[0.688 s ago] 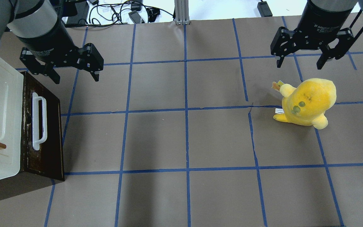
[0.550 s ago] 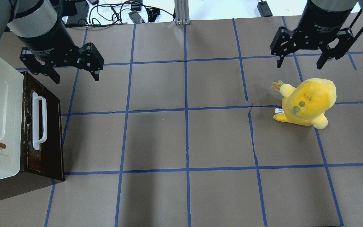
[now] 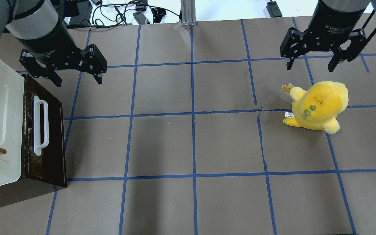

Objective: Pull drawer sideways

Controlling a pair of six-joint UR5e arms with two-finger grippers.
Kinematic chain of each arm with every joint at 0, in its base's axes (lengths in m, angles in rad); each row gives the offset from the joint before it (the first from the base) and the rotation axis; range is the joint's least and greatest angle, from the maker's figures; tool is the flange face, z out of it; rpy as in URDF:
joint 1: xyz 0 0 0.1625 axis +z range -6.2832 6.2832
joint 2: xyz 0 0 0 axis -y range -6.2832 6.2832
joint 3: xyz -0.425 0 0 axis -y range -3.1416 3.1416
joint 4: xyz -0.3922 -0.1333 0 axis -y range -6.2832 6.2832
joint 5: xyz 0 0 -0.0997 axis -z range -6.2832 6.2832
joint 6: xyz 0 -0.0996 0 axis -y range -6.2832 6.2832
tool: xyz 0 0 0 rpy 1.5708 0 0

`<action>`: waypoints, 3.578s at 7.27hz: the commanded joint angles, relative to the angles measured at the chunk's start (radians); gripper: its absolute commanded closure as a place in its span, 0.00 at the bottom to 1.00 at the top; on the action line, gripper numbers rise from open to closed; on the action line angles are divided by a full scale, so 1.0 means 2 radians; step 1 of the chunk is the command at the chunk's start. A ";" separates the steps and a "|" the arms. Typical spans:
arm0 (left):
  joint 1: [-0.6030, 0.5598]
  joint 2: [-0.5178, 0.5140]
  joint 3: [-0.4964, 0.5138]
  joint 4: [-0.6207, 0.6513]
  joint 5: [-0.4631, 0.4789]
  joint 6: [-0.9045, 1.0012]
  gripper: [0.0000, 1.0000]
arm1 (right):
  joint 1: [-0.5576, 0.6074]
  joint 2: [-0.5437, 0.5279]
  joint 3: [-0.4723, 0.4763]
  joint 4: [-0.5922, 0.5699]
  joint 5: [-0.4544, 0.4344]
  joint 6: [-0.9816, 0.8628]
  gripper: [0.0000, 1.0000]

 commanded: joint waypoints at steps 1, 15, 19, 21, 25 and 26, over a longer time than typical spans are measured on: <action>0.000 0.003 -0.004 -0.001 0.000 0.000 0.00 | 0.000 0.000 0.000 0.000 0.000 0.000 0.00; -0.023 -0.056 -0.071 0.008 0.056 -0.021 0.00 | 0.000 0.000 0.000 0.001 0.000 0.000 0.00; -0.032 -0.117 -0.122 0.003 0.215 -0.031 0.00 | 0.000 0.000 0.000 0.000 0.000 0.000 0.00; -0.032 -0.144 -0.137 -0.016 0.313 -0.031 0.00 | 0.000 0.000 0.000 0.000 0.000 0.000 0.00; -0.032 -0.177 -0.141 -0.062 0.451 -0.040 0.00 | 0.000 0.000 0.000 0.000 0.000 0.000 0.00; -0.032 -0.184 -0.141 -0.062 0.470 -0.054 0.00 | 0.000 0.000 0.000 0.000 0.000 0.000 0.00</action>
